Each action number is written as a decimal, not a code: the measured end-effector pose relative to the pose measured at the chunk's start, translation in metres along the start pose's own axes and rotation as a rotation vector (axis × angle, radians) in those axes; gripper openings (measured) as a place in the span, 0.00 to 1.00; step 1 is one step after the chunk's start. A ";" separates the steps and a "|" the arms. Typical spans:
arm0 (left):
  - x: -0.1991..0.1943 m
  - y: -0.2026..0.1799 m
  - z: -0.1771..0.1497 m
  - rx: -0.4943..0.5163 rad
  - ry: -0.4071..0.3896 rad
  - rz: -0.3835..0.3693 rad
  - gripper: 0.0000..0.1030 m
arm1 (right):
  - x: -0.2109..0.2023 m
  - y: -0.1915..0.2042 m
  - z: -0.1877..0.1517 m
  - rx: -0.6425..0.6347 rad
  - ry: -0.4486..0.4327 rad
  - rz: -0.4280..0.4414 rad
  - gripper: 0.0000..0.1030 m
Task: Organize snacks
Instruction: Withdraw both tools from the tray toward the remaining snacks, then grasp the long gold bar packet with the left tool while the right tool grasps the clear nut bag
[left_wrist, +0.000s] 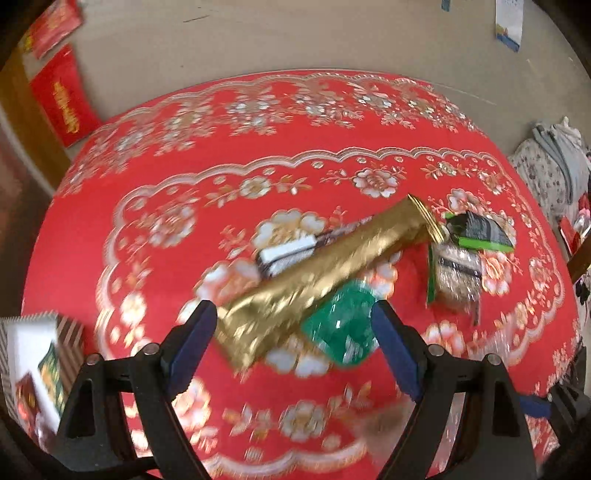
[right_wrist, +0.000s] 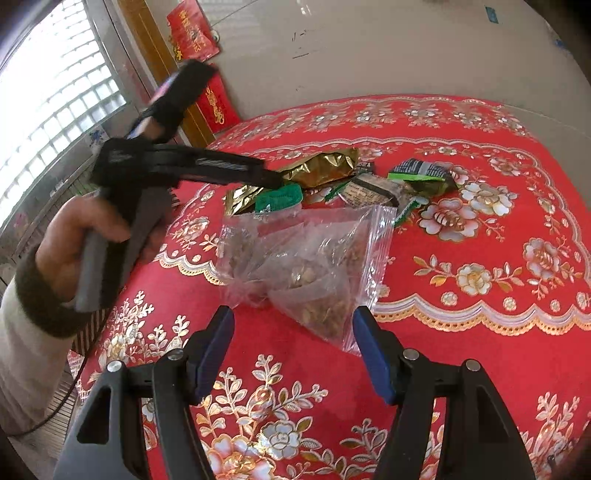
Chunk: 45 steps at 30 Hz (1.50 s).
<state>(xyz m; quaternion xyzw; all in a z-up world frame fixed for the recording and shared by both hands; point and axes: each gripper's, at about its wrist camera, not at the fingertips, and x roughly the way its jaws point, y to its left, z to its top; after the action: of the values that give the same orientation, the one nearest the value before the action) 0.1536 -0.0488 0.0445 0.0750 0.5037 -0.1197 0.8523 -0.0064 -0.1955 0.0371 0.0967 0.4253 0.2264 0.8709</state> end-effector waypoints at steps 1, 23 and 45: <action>0.005 -0.002 0.004 0.004 0.000 -0.006 0.83 | 0.001 0.000 0.000 0.000 0.003 0.001 0.65; 0.008 0.020 -0.004 -0.085 -0.031 -0.013 0.18 | 0.009 0.008 0.014 -0.026 -0.007 -0.049 0.67; -0.075 0.062 -0.086 -0.135 -0.073 -0.034 0.18 | 0.060 0.060 0.047 -0.905 0.337 -0.119 0.77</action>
<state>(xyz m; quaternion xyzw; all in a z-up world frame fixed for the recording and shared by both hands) 0.0637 0.0418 0.0695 0.0046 0.4806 -0.1023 0.8710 0.0439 -0.1135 0.0462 -0.3544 0.4242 0.3510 0.7558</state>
